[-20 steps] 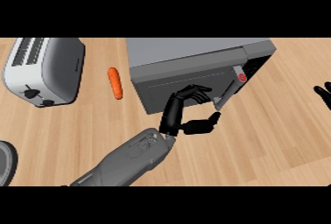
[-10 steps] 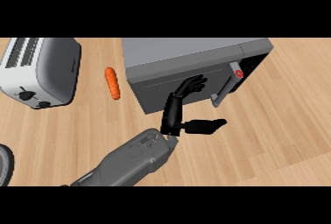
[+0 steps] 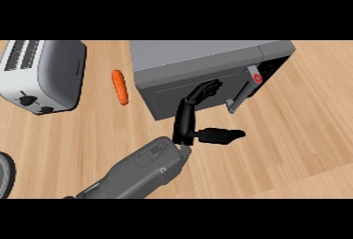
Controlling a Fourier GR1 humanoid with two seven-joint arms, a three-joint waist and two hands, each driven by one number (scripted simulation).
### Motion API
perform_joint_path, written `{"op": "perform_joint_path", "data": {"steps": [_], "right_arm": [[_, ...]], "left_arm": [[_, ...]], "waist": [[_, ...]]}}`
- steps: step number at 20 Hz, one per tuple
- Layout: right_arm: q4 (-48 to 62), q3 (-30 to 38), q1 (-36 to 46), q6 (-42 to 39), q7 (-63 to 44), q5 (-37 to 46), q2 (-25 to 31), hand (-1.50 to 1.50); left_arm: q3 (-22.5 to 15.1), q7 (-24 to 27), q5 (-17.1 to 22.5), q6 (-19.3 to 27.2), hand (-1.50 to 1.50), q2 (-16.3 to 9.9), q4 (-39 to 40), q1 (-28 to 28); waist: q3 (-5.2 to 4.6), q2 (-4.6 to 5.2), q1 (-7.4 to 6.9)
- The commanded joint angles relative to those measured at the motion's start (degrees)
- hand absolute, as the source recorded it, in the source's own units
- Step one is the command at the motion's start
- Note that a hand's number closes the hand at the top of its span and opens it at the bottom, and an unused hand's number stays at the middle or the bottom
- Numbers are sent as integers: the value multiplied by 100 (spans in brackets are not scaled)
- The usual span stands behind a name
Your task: Pick up the milk, place it into the microwave and close the microwave
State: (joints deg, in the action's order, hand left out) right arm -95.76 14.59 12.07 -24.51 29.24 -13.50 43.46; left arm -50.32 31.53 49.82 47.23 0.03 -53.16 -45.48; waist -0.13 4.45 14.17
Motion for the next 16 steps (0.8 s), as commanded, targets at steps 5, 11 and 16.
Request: {"op": "perform_joint_path", "data": {"steps": [5,11,16], "right_arm": [[144,-7,315,35,-12,115,111,150],[574,-309,258,-243,-77,-943,-782,150],[840,-387,393,-547,-316,-1260,-703,-150]], "left_arm": [[360,152,369,120,-150,-3,529,-431],[263,345,481,37,-150,-3,393,-428],[271,457,628,40,-150,-3,579,-536]], "waist": [[-8,90,-2],[60,156,-127],[10,141,-101]]}}
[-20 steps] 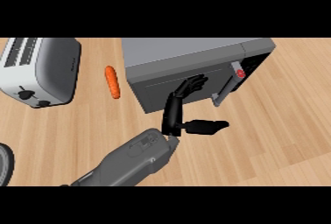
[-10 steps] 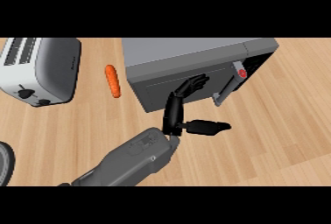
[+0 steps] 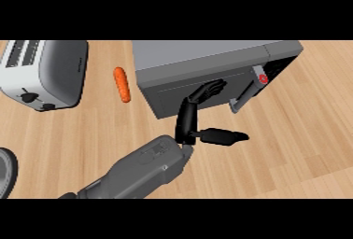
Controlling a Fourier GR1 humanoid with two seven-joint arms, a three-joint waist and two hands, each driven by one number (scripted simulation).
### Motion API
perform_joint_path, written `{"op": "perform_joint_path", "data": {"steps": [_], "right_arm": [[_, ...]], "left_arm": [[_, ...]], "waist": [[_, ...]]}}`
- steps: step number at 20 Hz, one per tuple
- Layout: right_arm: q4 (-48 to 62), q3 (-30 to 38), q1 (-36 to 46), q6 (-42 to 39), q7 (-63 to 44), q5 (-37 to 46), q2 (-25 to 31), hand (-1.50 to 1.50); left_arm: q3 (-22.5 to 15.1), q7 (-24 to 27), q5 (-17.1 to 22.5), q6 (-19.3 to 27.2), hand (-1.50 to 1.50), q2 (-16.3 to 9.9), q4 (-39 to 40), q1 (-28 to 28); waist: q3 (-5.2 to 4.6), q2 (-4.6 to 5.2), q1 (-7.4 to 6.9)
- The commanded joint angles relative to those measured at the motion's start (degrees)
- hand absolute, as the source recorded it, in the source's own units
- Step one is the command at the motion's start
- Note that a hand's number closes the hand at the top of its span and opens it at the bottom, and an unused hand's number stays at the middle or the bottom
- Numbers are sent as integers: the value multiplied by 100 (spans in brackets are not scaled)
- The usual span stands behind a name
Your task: Pick up the milk, place it into the microwave and close the microwave
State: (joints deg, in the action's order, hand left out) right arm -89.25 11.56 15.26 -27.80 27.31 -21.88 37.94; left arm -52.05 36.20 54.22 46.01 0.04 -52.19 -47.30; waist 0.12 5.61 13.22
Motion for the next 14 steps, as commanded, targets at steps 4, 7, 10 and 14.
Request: {"op": "perform_joint_path", "data": {"steps": [4,7,10,14], "right_arm": [[467,-54,174,-371,-245,-649,-101,-150],[635,-34,251,-527,-296,-806,-42,-150],[785,16,286,-719,-354,-971,73,-150],[1011,48,469,-830,-427,-1136,131,-150]], "left_arm": [[416,80,290,128,-150,-4,519,-367],[457,134,384,127,-150,-4,556,-376],[469,215,437,94,-150,-4,632,-374],[423,317,523,120,-150,-4,583,-400]], "waist": [[-16,58,33],[-13,53,31],[-12,43,80],[-11,61,67]]}}
